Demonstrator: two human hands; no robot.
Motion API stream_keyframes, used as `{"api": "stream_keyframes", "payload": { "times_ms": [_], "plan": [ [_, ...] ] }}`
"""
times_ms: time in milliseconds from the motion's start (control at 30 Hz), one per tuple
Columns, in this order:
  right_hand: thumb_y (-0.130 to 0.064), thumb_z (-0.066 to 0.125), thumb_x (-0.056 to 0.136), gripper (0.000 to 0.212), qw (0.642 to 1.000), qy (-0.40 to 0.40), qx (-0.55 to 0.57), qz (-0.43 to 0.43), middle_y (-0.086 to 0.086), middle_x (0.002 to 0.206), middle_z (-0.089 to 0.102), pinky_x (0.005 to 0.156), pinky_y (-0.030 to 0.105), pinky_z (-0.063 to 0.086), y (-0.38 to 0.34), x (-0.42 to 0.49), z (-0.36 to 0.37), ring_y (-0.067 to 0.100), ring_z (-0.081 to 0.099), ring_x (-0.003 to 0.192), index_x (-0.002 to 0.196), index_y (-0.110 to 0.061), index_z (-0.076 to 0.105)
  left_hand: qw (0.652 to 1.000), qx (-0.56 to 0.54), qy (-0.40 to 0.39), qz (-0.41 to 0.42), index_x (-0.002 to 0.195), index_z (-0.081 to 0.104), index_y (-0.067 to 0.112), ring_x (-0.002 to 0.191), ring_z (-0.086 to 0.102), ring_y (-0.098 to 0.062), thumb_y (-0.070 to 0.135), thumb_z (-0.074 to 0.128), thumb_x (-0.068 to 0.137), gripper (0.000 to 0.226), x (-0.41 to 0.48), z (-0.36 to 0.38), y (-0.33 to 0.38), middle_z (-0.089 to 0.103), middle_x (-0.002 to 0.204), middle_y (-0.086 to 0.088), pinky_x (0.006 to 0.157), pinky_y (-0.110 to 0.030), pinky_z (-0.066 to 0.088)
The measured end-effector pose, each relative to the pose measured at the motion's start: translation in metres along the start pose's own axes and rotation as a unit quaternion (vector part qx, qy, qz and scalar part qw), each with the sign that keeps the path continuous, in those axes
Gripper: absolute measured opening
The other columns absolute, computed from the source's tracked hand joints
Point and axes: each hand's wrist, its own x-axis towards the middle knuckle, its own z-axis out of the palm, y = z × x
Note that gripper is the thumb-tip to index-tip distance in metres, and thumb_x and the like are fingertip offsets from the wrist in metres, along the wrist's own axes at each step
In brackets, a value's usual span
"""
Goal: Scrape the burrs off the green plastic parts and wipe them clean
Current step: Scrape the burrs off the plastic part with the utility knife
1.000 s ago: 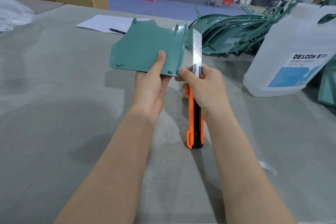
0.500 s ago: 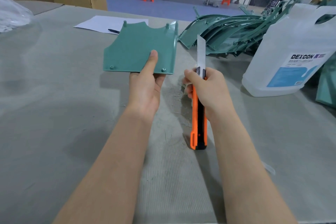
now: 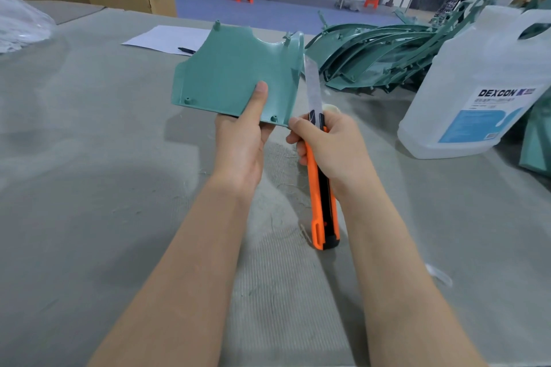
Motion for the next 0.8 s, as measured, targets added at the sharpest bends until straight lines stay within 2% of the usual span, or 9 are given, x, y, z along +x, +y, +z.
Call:
{"api": "stream_keyframes", "payload": {
  "times_ms": [200,300,367,467,533,600,633,700,800],
  "plan": [
    [-0.008,0.059,0.088,0.014,0.998,0.047,0.011,0.032,0.002,0.061,0.056,0.047,0.022,0.042,0.002,0.005,-0.004,0.01,0.048,0.046,0.074,-0.009,0.054,1.0,0.026,-0.006,0.015,0.105,0.061,0.019,0.102,0.066,-0.014,0.009,0.061,0.092,0.016,0.002,-0.001,-0.002,0.068,0.107,0.002,0.077,-0.025,0.055],
    [-0.016,0.064,0.089,0.016,0.995,0.069,0.056,0.037,0.002,0.065,0.063,0.047,0.026,0.043,0.003,0.007,-0.005,0.013,0.049,0.048,0.083,-0.002,0.059,0.999,0.029,-0.009,0.019,0.107,0.06,0.02,0.098,0.068,-0.011,0.01,0.063,0.091,0.019,0.002,-0.001,-0.003,0.07,0.104,0.005,0.075,-0.024,0.055],
    [-0.027,0.068,0.089,0.021,0.997,0.047,0.045,0.031,-0.001,0.068,0.069,0.047,0.023,0.046,0.003,0.004,-0.003,0.009,0.051,0.047,0.087,-0.006,0.063,0.999,0.03,-0.017,0.019,0.104,0.06,0.02,0.092,0.07,-0.012,0.01,0.063,0.091,0.016,-0.001,0.0,-0.004,0.072,0.095,0.008,0.075,-0.026,0.055],
    [-0.016,0.067,0.09,0.011,0.999,0.028,0.032,0.008,-0.002,0.063,0.068,0.045,0.022,0.045,0.002,0.002,0.001,0.007,0.051,0.045,0.081,-0.013,0.06,0.996,0.077,-0.04,0.023,0.109,0.06,0.016,0.091,0.07,-0.025,0.017,0.063,0.091,0.018,-0.004,0.002,-0.004,0.073,0.096,0.002,0.073,-0.034,0.055],
    [-0.009,0.064,0.089,0.013,0.997,0.061,0.05,-0.001,0.0,0.058,0.062,0.046,0.024,0.044,-0.001,0.003,-0.001,0.009,0.05,0.044,0.078,-0.012,0.057,0.991,0.081,-0.108,0.008,0.123,0.055,0.011,0.103,0.066,-0.033,0.025,0.063,0.091,0.036,-0.006,0.004,0.0,0.068,0.115,-0.009,0.084,-0.041,0.054],
    [-0.005,0.061,0.089,0.015,0.992,0.097,0.081,0.002,0.0,0.054,0.061,0.043,0.022,0.042,-0.003,0.005,-0.009,0.009,0.047,0.041,0.078,-0.012,0.056,0.987,0.023,-0.155,-0.03,0.135,0.047,0.009,0.117,0.059,-0.031,0.035,0.057,0.091,0.052,-0.006,0.002,0.007,0.06,0.129,-0.013,0.1,-0.046,0.048],
    [-0.004,0.059,0.09,0.015,0.989,0.108,0.095,0.007,-0.002,0.051,0.06,0.041,0.02,0.04,-0.004,0.006,-0.014,0.008,0.045,0.039,0.078,-0.012,0.055,0.986,-0.012,-0.161,-0.044,0.136,0.047,0.009,0.119,0.058,-0.029,0.04,0.052,0.092,0.054,-0.004,-0.001,0.012,0.06,0.129,-0.012,0.103,-0.045,0.046],
    [-0.004,0.058,0.09,0.014,0.988,0.115,0.103,0.014,-0.004,0.047,0.056,0.04,0.019,0.039,-0.004,0.008,-0.025,0.008,0.044,0.038,0.078,-0.012,0.056,0.982,-0.059,-0.165,-0.065,0.129,0.055,0.009,0.116,0.059,-0.026,0.05,0.042,0.095,0.055,0.003,-0.009,0.023,0.063,0.121,-0.011,0.1,-0.041,0.048],
    [-0.002,0.058,0.09,0.013,0.993,0.091,0.071,0.011,-0.004,0.049,0.055,0.041,0.019,0.041,-0.001,0.009,-0.034,0.007,0.045,0.039,0.08,-0.011,0.057,0.981,-0.035,-0.162,-0.101,0.116,0.065,0.012,0.106,0.064,-0.021,0.053,0.041,0.095,0.052,0.01,-0.018,0.028,0.067,0.112,-0.007,0.085,-0.033,0.053]
  ]
}}
